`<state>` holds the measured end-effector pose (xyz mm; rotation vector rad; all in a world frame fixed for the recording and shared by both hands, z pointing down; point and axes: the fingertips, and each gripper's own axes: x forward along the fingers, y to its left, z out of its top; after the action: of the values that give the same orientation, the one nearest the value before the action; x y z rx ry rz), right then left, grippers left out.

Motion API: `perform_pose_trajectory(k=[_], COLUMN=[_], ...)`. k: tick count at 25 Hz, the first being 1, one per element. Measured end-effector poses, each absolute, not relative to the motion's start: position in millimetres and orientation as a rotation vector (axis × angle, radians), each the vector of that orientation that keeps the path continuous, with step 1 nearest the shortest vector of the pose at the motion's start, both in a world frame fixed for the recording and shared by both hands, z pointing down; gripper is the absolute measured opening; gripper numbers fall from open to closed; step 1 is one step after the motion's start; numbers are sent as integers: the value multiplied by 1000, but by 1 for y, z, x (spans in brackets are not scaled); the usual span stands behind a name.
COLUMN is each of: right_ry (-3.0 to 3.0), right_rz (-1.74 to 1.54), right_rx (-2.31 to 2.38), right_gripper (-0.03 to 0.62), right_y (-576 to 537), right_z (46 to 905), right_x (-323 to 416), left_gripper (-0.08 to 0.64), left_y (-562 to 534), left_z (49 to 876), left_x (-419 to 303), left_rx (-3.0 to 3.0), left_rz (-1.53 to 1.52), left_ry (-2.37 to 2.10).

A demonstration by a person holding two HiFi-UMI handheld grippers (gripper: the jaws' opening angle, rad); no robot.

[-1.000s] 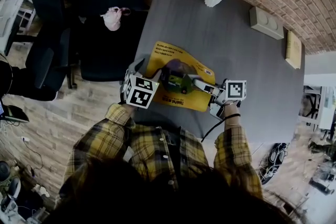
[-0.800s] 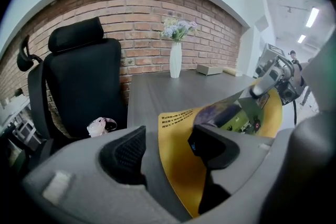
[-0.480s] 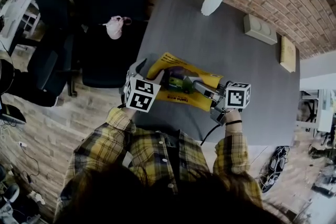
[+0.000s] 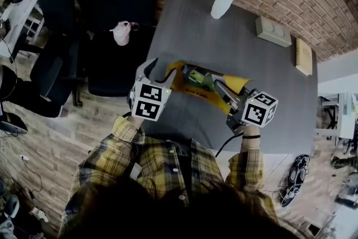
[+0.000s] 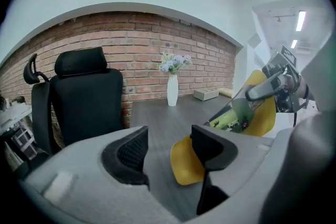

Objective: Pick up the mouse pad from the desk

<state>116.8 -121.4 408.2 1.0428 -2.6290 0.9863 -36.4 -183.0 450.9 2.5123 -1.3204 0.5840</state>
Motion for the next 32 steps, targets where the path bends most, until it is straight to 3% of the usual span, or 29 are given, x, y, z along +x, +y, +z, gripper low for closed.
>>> perform_pose_trajectory(k=[16,27,32], right_ry=[-2515,-2425,-2395], right_rz=[293,147,137], right_rx=[1530,1734,1807], right_gripper=[14,14,14], right_y=[-119,-113,-109], right_z=[337,322,322], right_x=[145,151,157], left_gripper=[144,86,26], left_y=[-171,-160,-156], left_z=[388,377,376], left_x=[-30,-32,-33], left_rx=[2589,2603,2606], left_rz=[380,350,331], left_ry=[-1367,-1362,-1354])
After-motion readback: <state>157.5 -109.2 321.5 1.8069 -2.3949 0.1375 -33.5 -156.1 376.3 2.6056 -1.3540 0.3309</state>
